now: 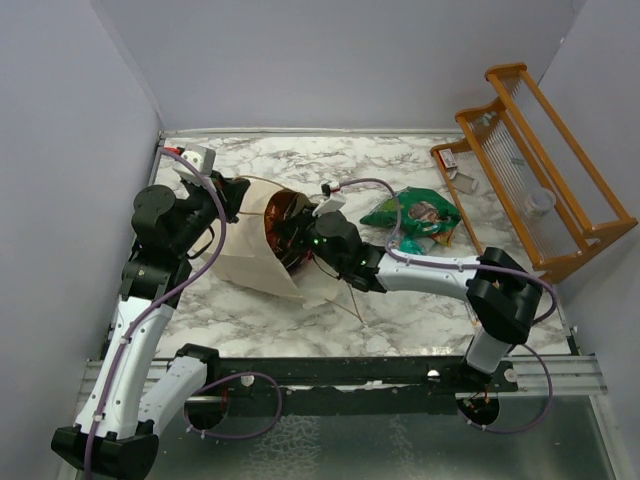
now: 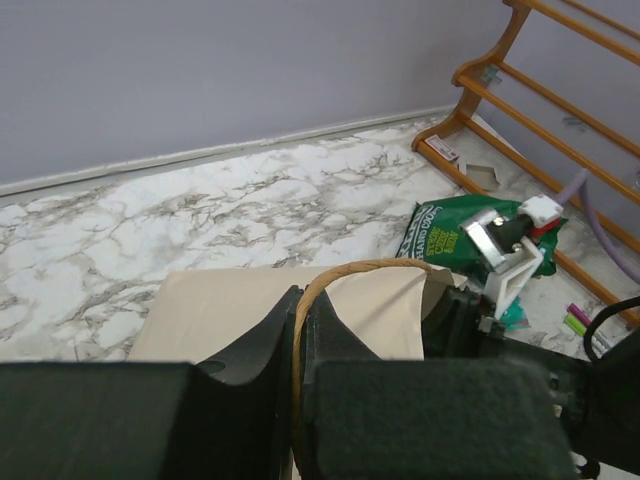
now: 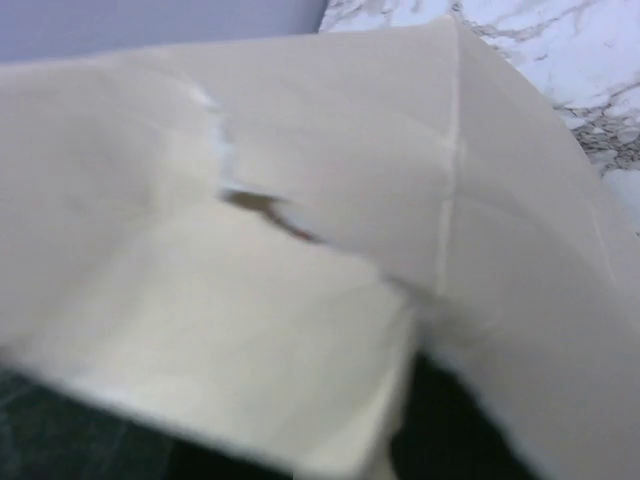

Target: Take the snacks out of the paper bag

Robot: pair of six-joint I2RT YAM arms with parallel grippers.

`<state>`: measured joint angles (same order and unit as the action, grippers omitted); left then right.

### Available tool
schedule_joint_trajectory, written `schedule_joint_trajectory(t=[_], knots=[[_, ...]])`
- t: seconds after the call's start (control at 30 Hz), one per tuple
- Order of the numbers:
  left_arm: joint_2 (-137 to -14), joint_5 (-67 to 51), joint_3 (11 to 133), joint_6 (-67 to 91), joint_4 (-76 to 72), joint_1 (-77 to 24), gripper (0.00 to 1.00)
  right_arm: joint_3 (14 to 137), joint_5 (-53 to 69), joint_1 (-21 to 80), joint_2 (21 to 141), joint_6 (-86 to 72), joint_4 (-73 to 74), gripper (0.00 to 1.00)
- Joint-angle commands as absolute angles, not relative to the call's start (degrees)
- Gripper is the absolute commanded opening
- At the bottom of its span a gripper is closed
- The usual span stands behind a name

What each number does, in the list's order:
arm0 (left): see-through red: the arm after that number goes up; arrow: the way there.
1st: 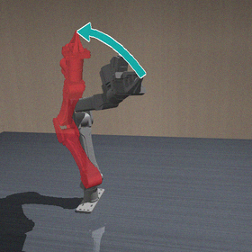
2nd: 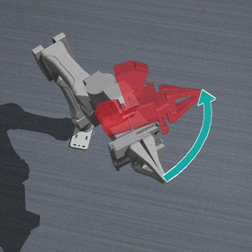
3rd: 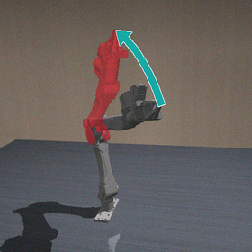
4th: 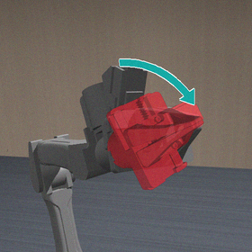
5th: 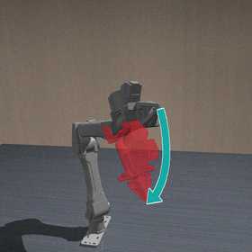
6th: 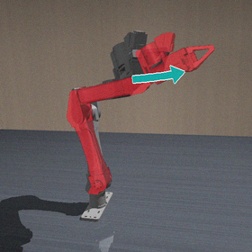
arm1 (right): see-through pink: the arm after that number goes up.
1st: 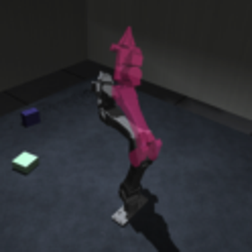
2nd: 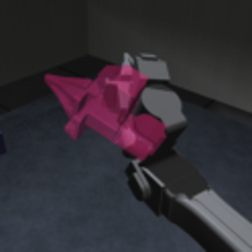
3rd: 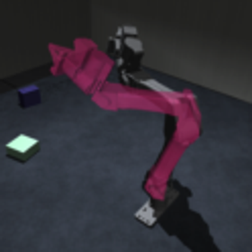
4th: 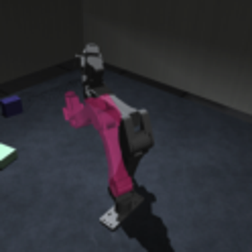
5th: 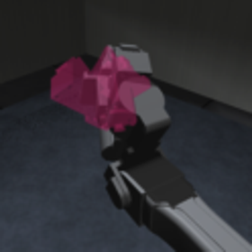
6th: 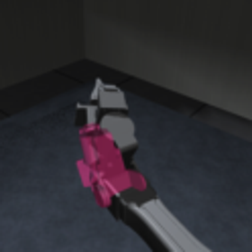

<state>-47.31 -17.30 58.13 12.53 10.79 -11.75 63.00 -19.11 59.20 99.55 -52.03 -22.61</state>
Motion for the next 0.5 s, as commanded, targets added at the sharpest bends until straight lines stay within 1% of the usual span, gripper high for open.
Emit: schedule_joint_trajectory(t=[0.0,0.3,0.47], knots=[[-46.37,-14.09,57.47,12.91,8.37,-11.68,0.00,60.91,-15.18,59.49,93.76,-48.61,-27.80,0.01],[-46.67,-8.20,57.45,13.17,9.43,-11.68,0.00,56.48,-9.79,59.46,84.98,-41.75,-28.37,0.01],[-47.23,-8.03,58.13,12.69,9.63,-11.63,0.00,54.10,-7.88,59.42,79.38,-38.74,-26.53,0.01]])
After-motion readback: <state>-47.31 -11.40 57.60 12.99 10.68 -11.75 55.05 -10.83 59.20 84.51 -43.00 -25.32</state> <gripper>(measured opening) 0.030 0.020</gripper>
